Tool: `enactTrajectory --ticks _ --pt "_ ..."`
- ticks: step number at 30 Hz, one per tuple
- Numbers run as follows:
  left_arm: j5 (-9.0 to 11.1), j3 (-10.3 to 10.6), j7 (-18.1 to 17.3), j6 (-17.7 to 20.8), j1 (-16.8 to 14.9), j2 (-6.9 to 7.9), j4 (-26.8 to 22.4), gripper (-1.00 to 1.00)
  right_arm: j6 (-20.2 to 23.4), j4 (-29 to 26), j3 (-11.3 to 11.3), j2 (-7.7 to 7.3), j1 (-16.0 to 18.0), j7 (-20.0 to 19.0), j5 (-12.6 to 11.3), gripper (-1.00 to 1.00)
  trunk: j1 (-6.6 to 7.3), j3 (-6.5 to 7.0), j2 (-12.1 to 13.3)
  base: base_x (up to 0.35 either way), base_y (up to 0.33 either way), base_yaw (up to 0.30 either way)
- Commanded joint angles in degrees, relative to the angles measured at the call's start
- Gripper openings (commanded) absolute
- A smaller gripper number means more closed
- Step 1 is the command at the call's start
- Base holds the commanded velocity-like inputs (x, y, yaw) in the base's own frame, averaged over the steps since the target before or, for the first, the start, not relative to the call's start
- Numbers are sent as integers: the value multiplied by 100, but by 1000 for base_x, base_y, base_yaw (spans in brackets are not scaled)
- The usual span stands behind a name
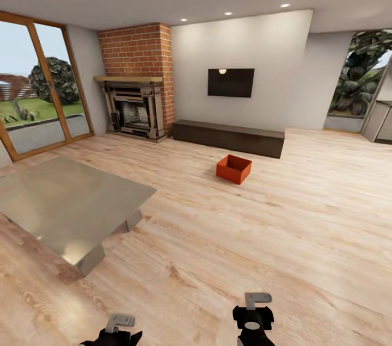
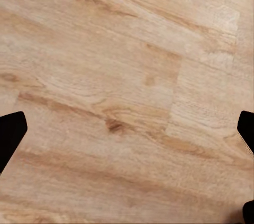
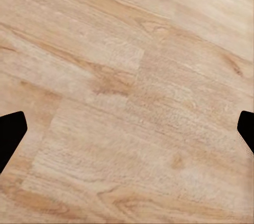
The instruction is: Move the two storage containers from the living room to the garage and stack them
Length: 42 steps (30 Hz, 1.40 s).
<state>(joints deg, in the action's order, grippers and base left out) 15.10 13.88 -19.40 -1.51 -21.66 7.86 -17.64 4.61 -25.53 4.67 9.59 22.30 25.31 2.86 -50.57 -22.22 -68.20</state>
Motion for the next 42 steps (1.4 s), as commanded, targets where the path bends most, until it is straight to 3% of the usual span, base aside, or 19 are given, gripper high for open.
enactTrajectory --ticks 1,26,42 --pt "55 44 -4 -16 -5 5 5 100 48 -4 28 -2 3 36 30 100 -3 -6 -3 299 -162 0" --pt "50 44 120 -25 -5 -2 6 100 48 -4 28 -1 3 36 30 100 -3 -6 -3 308 -125 0" --pt "48 44 147 -25 -5 -3 6 100 48 -4 33 -1 3 36 30 100 -3 -6 -3 280 -220 0"
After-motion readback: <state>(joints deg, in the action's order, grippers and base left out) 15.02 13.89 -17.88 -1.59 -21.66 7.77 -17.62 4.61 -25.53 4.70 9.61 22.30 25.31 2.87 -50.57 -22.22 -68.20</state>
